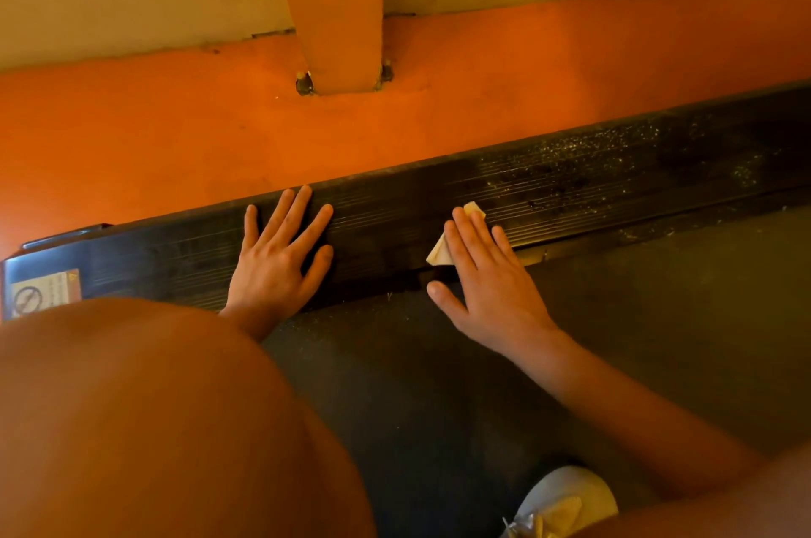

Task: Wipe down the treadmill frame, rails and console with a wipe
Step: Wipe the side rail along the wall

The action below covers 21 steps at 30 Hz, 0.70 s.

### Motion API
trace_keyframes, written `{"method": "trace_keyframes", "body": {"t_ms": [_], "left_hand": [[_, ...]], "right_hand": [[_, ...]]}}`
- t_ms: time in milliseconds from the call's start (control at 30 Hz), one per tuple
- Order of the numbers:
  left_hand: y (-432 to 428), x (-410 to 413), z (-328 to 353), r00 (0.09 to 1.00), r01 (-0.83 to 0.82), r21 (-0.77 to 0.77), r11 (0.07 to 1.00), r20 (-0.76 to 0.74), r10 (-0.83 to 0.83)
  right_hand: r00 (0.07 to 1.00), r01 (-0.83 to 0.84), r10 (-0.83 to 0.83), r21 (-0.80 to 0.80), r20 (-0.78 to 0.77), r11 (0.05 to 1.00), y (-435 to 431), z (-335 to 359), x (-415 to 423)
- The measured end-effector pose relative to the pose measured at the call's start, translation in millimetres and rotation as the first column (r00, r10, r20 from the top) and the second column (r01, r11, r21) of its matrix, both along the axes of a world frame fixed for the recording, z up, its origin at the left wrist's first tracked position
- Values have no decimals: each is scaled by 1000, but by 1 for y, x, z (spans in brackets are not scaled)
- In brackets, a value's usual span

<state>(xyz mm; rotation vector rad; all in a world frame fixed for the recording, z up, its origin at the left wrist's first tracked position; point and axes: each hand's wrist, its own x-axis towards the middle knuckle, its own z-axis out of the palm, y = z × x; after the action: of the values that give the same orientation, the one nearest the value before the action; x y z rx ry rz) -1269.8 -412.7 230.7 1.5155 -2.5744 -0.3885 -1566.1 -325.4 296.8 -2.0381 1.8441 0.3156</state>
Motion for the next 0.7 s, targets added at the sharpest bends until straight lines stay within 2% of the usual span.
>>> {"method": "trace_keyframes", "body": {"t_ms": [67,267,467,700], "left_hand": [[0,-1,0,1000,2,-3,1000,-11,-2],[-1,1,1,1000,7,22,1000,11,-8],[0,-2,5,1000,2,34,999,8,-2],[0,0,5,999,23,60,998,44,-25]], "right_hand": [[1000,-15,15,4,-5,1000,1,-1,1],[999,-4,2,-56,-40,998,-66,-8,-17],[999,31,-31,-24,-8,999,11,-6,2],[999,-22,20,-52,-43,998,-66,-8,-13]]}}
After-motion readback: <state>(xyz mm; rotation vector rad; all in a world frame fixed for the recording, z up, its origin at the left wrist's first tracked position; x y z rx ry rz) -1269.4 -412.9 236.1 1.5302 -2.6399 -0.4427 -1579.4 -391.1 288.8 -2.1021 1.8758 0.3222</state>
